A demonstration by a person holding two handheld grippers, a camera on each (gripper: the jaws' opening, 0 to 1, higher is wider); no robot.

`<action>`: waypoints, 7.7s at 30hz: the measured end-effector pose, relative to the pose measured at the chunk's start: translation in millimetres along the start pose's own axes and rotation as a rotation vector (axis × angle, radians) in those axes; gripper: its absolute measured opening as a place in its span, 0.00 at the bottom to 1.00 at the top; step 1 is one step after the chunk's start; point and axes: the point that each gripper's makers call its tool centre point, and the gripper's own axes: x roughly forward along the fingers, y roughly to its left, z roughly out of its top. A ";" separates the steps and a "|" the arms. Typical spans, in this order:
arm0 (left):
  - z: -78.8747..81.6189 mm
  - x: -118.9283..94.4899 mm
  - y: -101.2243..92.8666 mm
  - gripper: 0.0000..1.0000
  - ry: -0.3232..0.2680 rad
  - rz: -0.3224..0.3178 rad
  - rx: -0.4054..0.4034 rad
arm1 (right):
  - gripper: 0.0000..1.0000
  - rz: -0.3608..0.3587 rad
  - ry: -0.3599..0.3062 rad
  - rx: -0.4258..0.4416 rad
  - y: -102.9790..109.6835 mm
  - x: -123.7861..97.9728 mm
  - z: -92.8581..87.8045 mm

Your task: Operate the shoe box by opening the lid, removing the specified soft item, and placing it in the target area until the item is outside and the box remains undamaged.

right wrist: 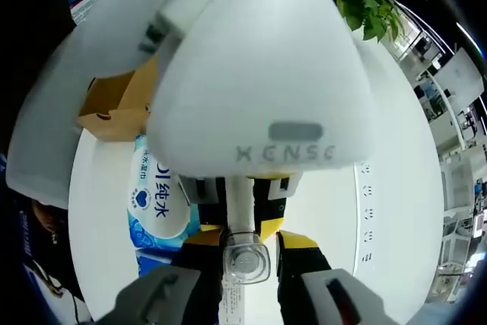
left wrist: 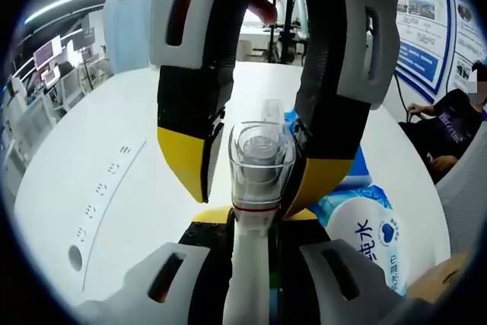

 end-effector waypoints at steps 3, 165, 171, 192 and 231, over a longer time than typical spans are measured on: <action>0.1 -0.4 0.1 0.20 0.002 0.000 0.000 | 0.23 0.004 0.015 -0.009 5.8 1.3 -3.0; -216.6 -421.2 -181.3 0.53 -0.174 0.644 -0.511 | 0.72 -0.303 -0.722 0.759 217.4 -76.6 100.0; -216.4 -417.3 -183.5 0.53 -0.176 0.641 -0.517 | 0.72 -0.298 -0.731 0.772 223.4 -73.4 98.8; -220.9 -410.0 -174.9 0.49 -0.179 0.683 -0.582 | 0.71 -0.288 -0.734 0.798 231.0 -67.8 96.7; -268.1 -357.3 -166.6 0.07 0.061 0.931 -0.979 | 0.68 -0.283 -0.718 0.879 251.3 -58.2 83.3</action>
